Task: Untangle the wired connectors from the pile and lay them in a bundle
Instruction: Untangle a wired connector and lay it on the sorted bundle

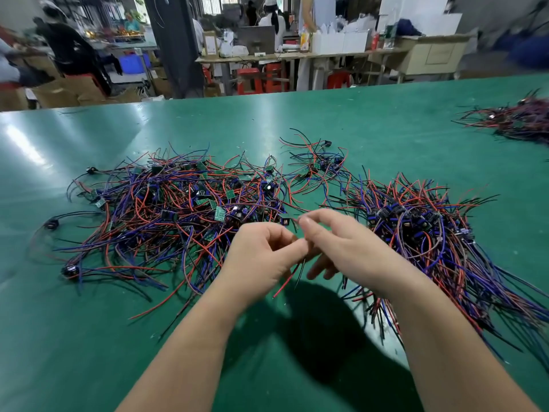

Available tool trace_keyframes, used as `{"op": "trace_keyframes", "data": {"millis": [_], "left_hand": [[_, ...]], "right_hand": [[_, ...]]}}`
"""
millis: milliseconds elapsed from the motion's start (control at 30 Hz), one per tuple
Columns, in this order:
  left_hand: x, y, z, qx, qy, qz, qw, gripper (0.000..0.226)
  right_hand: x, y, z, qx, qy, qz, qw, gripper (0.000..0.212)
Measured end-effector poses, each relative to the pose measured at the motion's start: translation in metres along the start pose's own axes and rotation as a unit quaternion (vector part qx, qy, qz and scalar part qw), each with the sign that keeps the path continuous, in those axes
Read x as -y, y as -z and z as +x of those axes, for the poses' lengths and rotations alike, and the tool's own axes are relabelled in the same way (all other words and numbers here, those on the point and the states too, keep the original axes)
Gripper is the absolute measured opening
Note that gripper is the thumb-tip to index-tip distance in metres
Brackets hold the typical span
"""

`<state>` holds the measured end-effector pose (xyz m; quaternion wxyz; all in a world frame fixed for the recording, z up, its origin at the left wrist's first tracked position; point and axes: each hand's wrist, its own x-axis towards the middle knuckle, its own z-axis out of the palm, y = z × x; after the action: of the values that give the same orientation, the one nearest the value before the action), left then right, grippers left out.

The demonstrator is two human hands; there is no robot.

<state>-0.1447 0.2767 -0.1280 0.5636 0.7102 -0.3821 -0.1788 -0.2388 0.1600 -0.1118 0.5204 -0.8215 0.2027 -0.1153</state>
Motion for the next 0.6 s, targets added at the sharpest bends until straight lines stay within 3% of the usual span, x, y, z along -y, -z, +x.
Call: {"op": "trace_keyframes", "data": {"millis": [67,133,200,333,433,533,600], "left_hand": [[-0.007,0.003,-0.003,0.050,-0.028,-0.095,0.994,0.029],[-0.011,0.003,-0.006,0.088,-0.028,-0.116,0.989,0.028],[-0.012,0.003,-0.005,0.057,-0.007,-0.107,0.993,0.033],[-0.006,0.009,0.005,-0.082,0.086,-0.176,0.977,0.048],[-0.005,0.010,0.004,-0.091,0.090,-0.216,0.968,0.038],[-0.004,0.009,0.003,-0.072,0.091,-0.232,0.966,0.018],[-0.006,0.012,0.004,-0.059,0.087,-0.249,0.963,0.014]], "right_hand": [[0.004,0.000,0.000,-0.012,-0.016,0.212,0.977,0.016],[0.005,0.000,0.000,-0.033,0.002,0.265,0.964,0.008],[0.005,-0.001,0.000,-0.058,0.021,0.257,0.965,0.009],[0.004,0.002,0.001,-0.062,0.077,0.276,0.956,0.019],[0.003,-0.002,-0.001,-0.003,0.145,0.186,0.972,0.020],[0.004,-0.011,-0.005,0.051,0.182,0.076,0.979,0.007],[0.004,-0.013,-0.004,0.020,0.179,0.078,0.981,0.025]]}}
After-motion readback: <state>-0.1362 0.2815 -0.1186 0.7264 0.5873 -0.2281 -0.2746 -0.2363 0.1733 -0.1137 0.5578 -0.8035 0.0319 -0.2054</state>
